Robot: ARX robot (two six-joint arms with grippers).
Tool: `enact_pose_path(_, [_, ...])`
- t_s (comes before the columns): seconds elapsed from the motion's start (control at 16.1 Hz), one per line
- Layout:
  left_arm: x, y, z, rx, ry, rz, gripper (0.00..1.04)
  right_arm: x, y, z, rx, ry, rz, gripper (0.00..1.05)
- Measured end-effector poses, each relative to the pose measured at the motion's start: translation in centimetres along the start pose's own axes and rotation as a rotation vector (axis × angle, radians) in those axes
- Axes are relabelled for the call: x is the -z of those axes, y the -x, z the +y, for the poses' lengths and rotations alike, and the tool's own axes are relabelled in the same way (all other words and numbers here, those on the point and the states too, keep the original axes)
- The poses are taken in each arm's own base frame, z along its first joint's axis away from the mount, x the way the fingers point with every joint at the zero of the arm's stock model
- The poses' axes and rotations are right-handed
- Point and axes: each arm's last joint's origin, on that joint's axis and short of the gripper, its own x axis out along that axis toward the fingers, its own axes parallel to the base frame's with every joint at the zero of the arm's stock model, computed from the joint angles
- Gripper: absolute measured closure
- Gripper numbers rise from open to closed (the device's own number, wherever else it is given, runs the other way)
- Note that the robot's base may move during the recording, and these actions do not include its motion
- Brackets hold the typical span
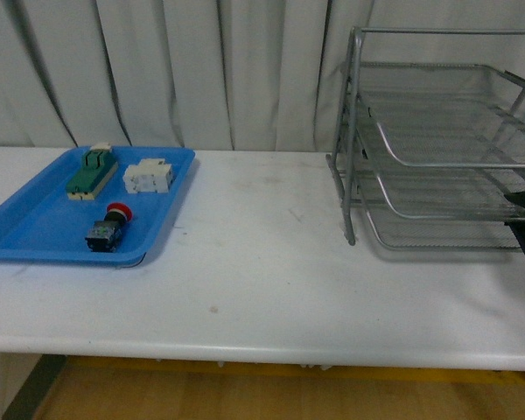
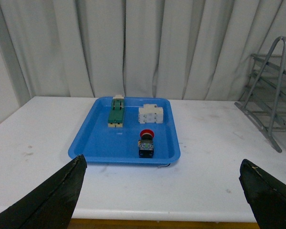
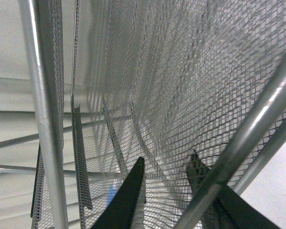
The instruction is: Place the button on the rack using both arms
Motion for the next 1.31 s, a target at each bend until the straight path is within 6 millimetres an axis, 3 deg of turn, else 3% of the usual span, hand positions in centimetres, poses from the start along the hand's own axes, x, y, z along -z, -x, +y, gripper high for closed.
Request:
enact_pose_path(0.12, [0.0,0.0,0.0,0.000,0.000,0.000,0.07,0.0,0.3,-0.2,0.005,-0.002,-0.001,0.92])
enact_pose_path(0.25, [0.0,0.0,0.0,0.000,0.000,0.000,0.07,-0.1,0.8,-0.6,0.007,-0.071,-0.006,0.99])
enact_pose_path(0.87, [0.0,0.0,0.0,0.000,0.000,0.001,0.07,-0.5,5.8,-1.3,0.040,-0.103,-0.027,1.00])
enact_pose_path(1.06, [0.0,0.0,0.0,0.000,0.000,0.000,0.07,-0.4,9.3,-1.9,0.087,-0.060,-0.043,1.00])
enact_pose_path(1.31, [0.0,0.0,0.0,0.000,0.000,0.000,0.07,-0.4,10.6,-2.3,0.099,-0.031,-0.061,1.00])
